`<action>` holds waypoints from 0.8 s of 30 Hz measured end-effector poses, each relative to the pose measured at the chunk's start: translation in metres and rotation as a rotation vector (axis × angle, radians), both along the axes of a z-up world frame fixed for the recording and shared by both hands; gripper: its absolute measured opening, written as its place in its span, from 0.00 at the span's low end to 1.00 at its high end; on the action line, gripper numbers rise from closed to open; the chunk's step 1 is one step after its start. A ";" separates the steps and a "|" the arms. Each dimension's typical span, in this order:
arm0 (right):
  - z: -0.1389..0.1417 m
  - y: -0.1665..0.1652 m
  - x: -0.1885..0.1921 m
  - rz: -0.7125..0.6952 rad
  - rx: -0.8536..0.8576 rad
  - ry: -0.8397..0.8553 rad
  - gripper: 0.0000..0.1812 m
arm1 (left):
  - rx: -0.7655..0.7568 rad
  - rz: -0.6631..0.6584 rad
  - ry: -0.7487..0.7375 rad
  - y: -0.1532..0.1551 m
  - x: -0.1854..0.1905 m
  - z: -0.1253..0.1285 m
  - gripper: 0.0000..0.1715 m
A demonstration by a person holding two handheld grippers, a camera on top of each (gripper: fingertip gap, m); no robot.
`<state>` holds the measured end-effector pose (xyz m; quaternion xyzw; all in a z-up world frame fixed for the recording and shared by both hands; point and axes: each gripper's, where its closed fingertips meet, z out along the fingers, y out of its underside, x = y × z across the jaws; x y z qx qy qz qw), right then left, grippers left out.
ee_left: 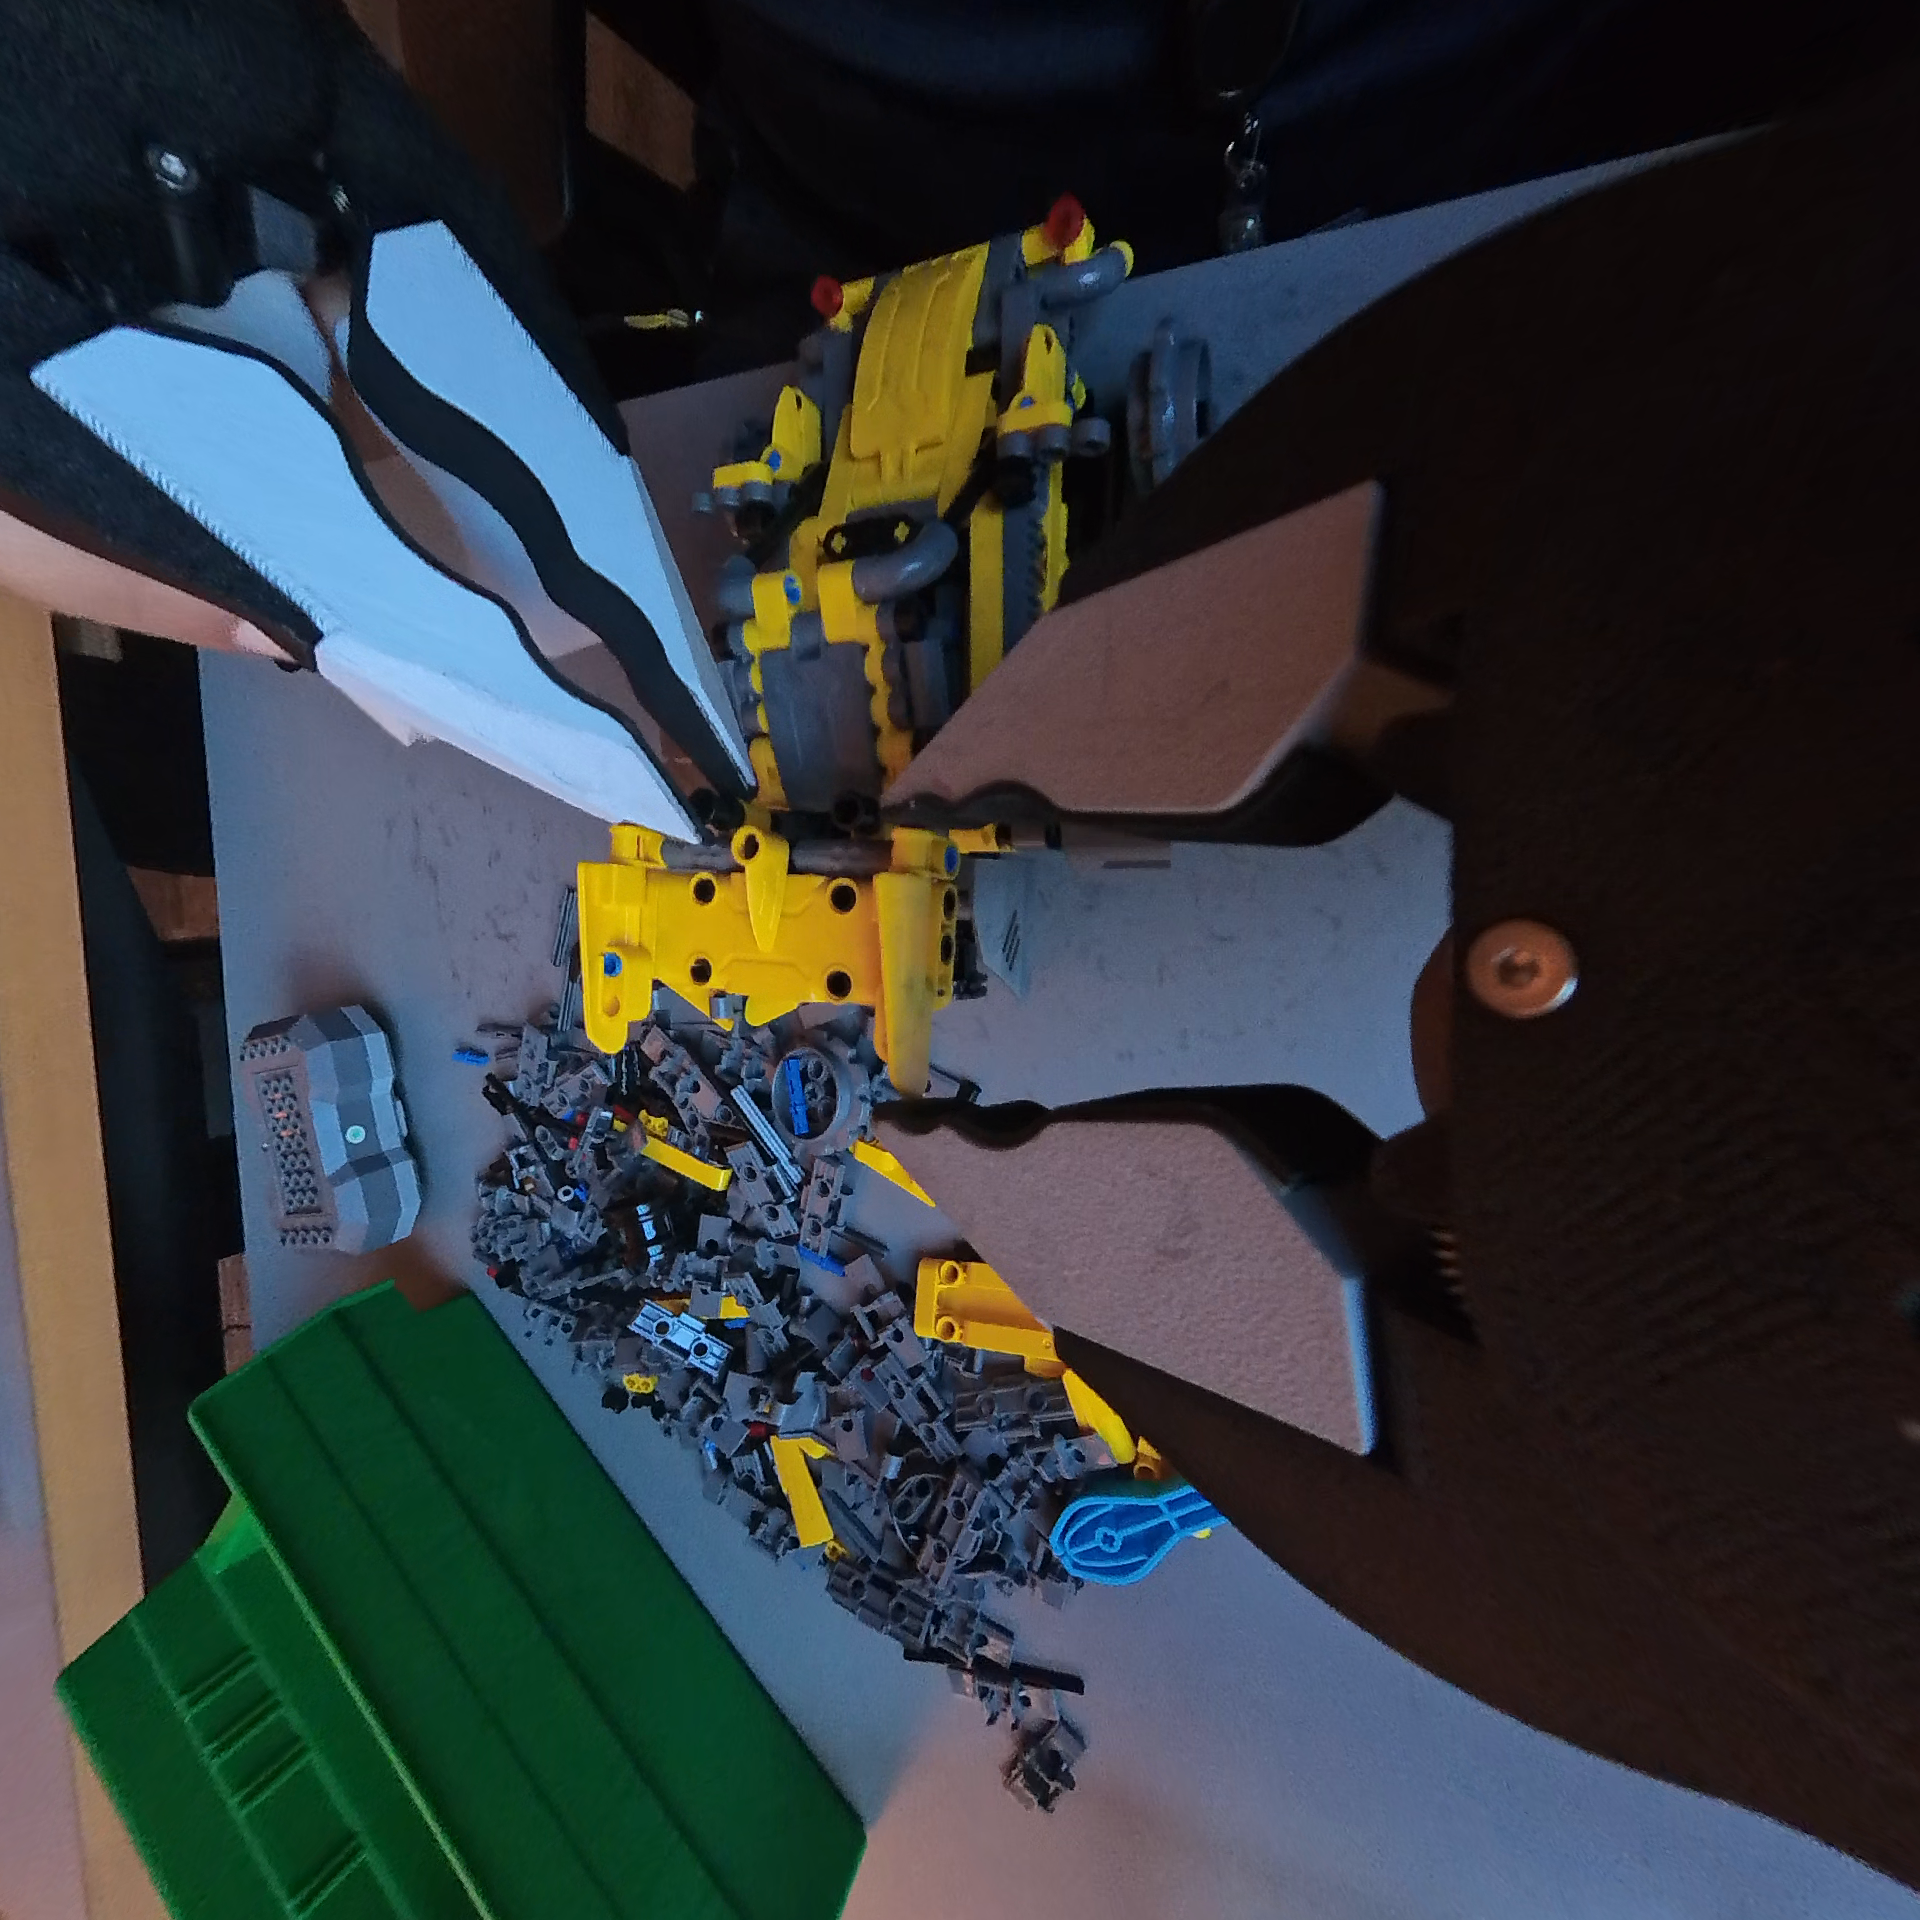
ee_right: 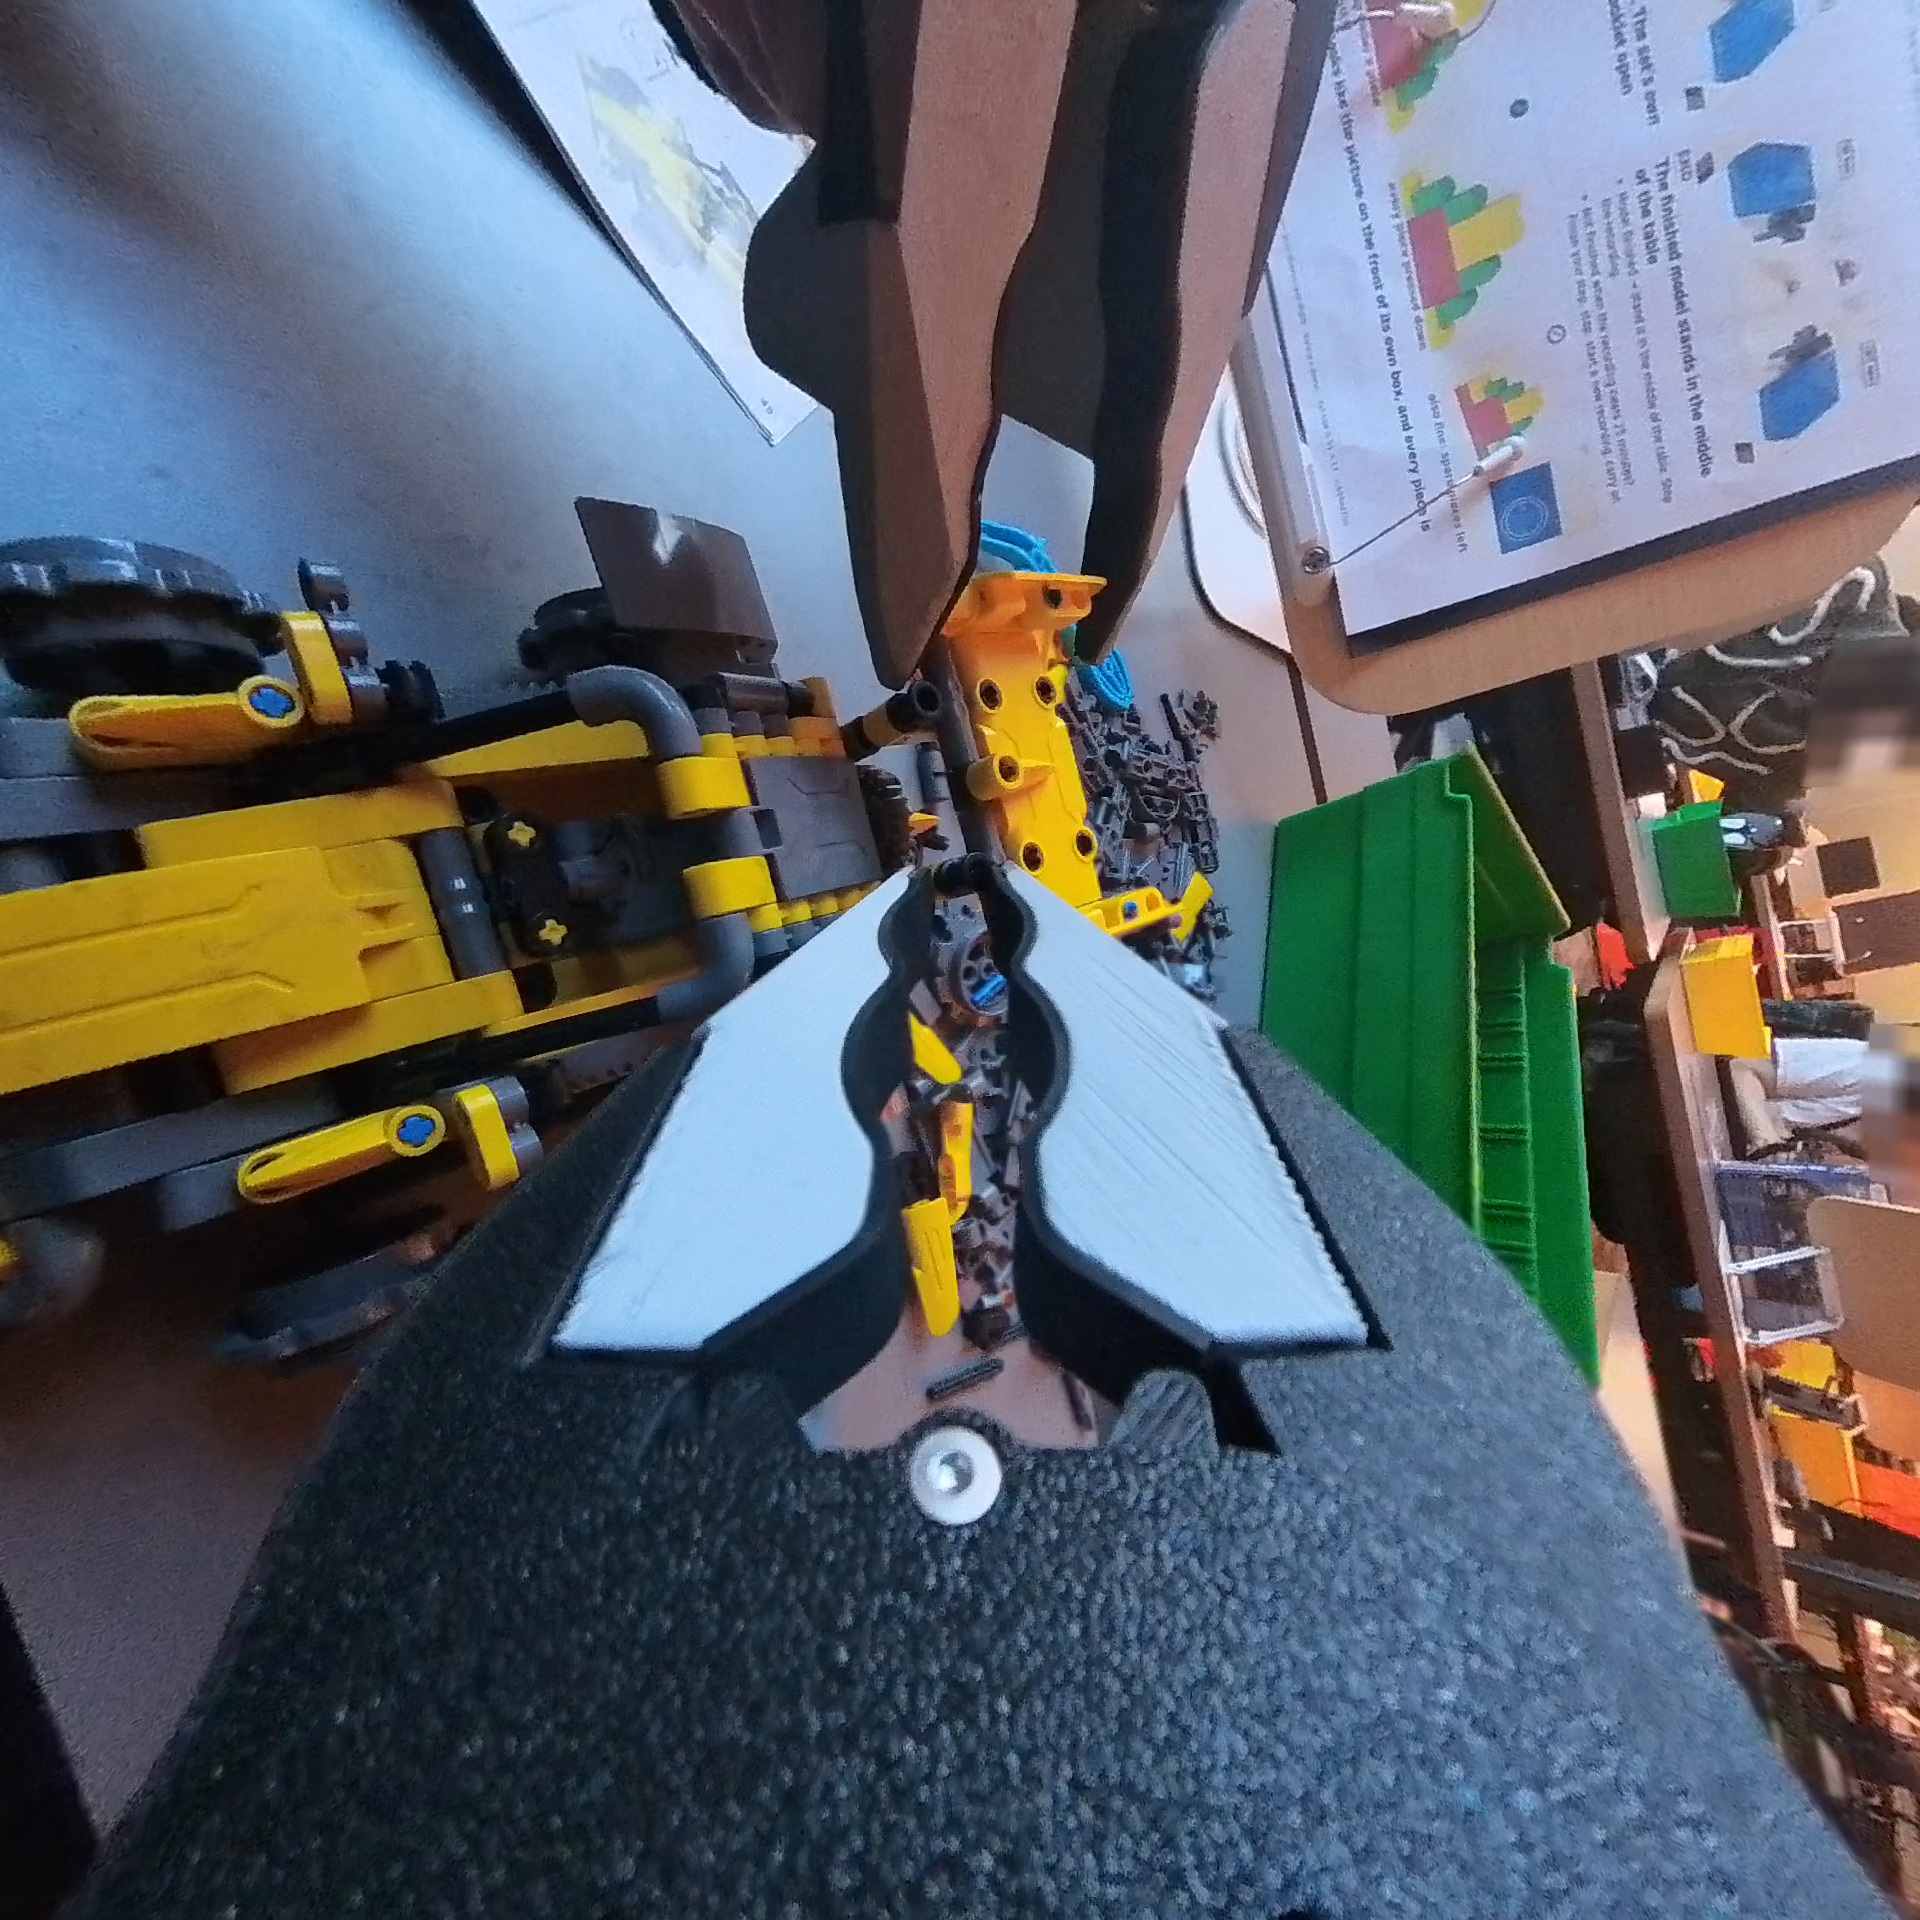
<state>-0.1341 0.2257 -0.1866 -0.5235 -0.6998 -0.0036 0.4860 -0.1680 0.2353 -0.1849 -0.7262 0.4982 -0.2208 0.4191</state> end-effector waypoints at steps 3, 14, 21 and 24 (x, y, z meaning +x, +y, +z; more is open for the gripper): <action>0.000 0.001 -0.001 -0.012 -0.032 0.033 0.06 | -0.008 0.009 0.000 0.001 -0.001 -0.001 0.29; 0.003 0.002 -0.002 -0.017 -0.301 0.276 0.05 | -0.041 0.044 0.010 0.000 -0.001 -0.001 0.29; 0.010 -0.004 0.017 -0.041 -0.559 0.408 0.11 | -0.050 0.025 0.004 -0.003 0.002 -0.002 0.29; 0.009 0.005 0.028 -0.108 -0.755 0.485 0.20 | -0.053 0.020 -0.002 -0.003 0.003 -0.002 0.29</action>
